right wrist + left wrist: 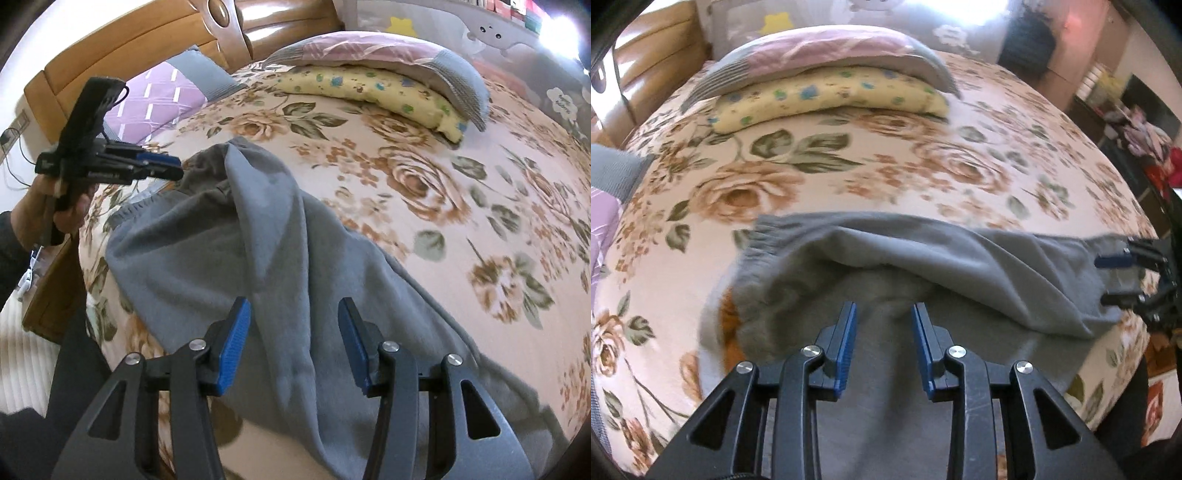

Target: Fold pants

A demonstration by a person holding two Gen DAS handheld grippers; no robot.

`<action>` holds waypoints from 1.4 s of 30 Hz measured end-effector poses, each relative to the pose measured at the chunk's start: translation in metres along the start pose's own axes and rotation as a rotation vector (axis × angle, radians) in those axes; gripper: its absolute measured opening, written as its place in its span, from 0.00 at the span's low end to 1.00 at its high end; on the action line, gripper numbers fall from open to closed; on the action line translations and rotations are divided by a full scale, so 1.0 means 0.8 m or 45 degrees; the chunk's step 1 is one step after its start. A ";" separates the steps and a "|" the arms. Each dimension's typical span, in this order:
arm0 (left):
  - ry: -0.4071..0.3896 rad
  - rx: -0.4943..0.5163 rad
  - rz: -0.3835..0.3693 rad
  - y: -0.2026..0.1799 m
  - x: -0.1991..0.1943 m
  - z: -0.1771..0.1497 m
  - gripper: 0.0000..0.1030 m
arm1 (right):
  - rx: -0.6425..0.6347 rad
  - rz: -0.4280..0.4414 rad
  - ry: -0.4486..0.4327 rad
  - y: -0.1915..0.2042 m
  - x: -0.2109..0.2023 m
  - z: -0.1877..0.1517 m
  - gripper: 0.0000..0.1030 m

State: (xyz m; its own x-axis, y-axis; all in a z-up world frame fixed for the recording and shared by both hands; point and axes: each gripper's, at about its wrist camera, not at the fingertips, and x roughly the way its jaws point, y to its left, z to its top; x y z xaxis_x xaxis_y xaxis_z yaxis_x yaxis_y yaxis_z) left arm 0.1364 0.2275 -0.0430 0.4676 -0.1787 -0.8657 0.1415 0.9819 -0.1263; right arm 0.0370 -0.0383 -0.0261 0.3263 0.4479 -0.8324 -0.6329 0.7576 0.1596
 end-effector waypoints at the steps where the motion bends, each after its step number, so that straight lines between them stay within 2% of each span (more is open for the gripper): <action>1: 0.004 -0.012 0.006 0.009 0.003 0.006 0.30 | 0.007 0.005 0.004 0.001 0.008 0.007 0.50; 4: 0.015 -0.028 0.032 0.037 0.014 0.028 0.35 | 0.034 0.007 0.022 -0.002 0.029 0.023 0.50; 6: 0.020 -0.048 0.061 0.059 0.026 0.045 0.45 | 0.046 0.010 0.035 -0.005 0.041 0.033 0.50; 7: 0.026 -0.057 0.069 0.068 0.031 0.052 0.47 | 0.053 0.014 0.043 -0.006 0.049 0.037 0.50; 15: 0.145 -0.105 0.139 0.129 0.103 0.086 0.48 | 0.160 0.004 0.081 -0.033 0.093 0.054 0.49; 22: 0.255 -0.095 0.124 0.139 0.153 0.088 0.53 | 0.191 0.044 0.130 -0.040 0.125 0.059 0.50; 25: 0.253 -0.106 0.128 0.141 0.163 0.083 0.53 | 0.198 0.049 0.146 -0.040 0.135 0.055 0.50; 26: 0.238 -0.101 0.127 0.140 0.162 0.082 0.50 | 0.202 0.048 0.145 -0.041 0.136 0.054 0.50; 27: 0.225 -0.089 0.120 0.139 0.160 0.081 0.40 | 0.207 0.053 0.141 -0.042 0.136 0.053 0.50; 29: 0.208 -0.079 0.081 0.136 0.154 0.077 0.25 | 0.217 0.061 0.138 -0.042 0.136 0.052 0.48; 30: 0.200 -0.081 0.064 0.136 0.150 0.075 0.20 | 0.216 0.070 0.134 -0.041 0.134 0.051 0.35; 31: 0.185 -0.079 0.059 0.134 0.144 0.074 0.19 | 0.212 0.071 0.128 -0.041 0.133 0.051 0.19; 33: 0.146 -0.069 0.064 0.131 0.124 0.071 0.16 | 0.213 0.055 0.104 -0.041 0.125 0.050 0.12; 38: -0.012 -0.093 0.021 0.130 0.050 0.065 0.13 | 0.229 0.071 0.023 -0.036 0.093 0.051 0.06; 42: -0.135 -0.113 -0.007 0.126 -0.009 0.050 0.13 | 0.186 0.058 -0.028 -0.017 0.065 0.052 0.06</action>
State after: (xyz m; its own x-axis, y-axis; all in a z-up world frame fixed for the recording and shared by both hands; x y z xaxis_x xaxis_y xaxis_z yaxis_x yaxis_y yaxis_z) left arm 0.1819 0.3249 -0.0300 0.5571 -0.1851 -0.8096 0.0688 0.9818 -0.1771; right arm 0.0921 -0.0054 -0.0493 0.3158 0.4923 -0.8111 -0.5388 0.7967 0.2737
